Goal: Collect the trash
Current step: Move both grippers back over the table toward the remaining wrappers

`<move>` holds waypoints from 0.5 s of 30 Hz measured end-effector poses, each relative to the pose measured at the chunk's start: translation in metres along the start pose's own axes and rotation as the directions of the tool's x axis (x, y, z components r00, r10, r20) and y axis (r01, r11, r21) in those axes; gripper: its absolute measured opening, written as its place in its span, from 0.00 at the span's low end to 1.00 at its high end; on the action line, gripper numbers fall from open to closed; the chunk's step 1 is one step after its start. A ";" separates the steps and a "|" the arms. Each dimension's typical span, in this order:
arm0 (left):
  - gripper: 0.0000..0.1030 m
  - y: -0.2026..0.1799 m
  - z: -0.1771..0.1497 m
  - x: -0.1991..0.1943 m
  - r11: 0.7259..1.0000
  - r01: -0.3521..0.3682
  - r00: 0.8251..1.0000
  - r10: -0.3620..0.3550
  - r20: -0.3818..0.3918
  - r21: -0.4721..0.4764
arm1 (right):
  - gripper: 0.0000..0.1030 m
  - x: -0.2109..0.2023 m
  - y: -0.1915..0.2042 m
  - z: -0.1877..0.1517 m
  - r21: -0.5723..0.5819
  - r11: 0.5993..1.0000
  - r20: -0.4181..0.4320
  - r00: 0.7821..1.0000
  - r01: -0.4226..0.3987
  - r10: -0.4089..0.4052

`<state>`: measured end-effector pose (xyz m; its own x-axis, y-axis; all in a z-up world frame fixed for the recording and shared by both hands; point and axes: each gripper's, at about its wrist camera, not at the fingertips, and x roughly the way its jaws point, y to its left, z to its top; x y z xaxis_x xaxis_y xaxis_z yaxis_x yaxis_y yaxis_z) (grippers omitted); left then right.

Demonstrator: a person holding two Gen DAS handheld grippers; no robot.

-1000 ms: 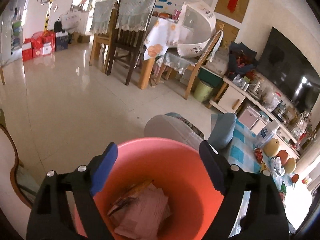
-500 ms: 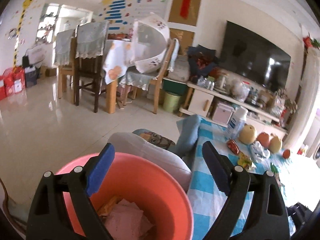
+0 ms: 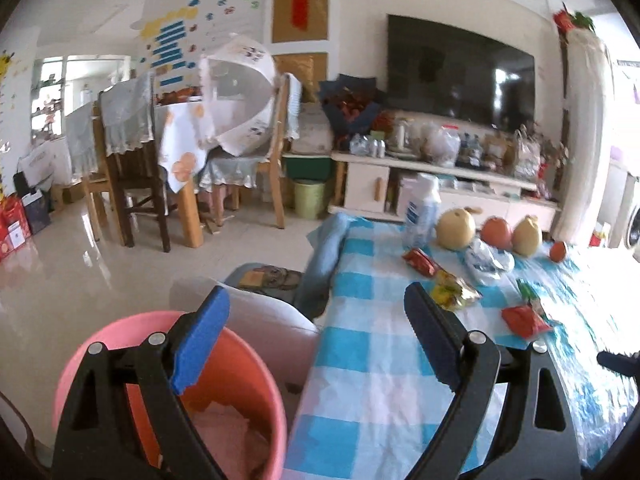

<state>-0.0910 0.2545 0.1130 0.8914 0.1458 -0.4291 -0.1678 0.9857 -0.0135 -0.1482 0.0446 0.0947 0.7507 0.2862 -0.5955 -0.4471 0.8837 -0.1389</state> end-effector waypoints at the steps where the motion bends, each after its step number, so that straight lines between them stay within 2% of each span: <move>1: 0.87 -0.005 -0.001 0.001 1.000 0.006 1.000 -0.006 -0.005 0.009 | 0.95 -0.002 -0.005 -0.002 0.006 1.000 0.002 1.000 0.009 -0.009; 6: 0.87 -0.031 -0.002 -0.003 0.998 0.053 0.999 -0.053 0.006 0.041 | 0.95 -0.007 -0.031 -0.011 0.063 0.997 -0.009 0.999 0.045 -0.044; 15: 0.87 -0.068 -0.003 -0.009 0.990 0.130 0.991 -0.130 -0.004 0.048 | 0.95 -0.020 -0.072 -0.025 0.150 0.988 -0.019 0.999 0.047 -0.045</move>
<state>-0.0893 0.1863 0.1155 0.9039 0.0158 -0.4275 -0.0295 0.9992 -0.0256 -0.1426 -0.0339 0.0969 0.7607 0.2389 -0.6036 -0.3329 0.9418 -0.0469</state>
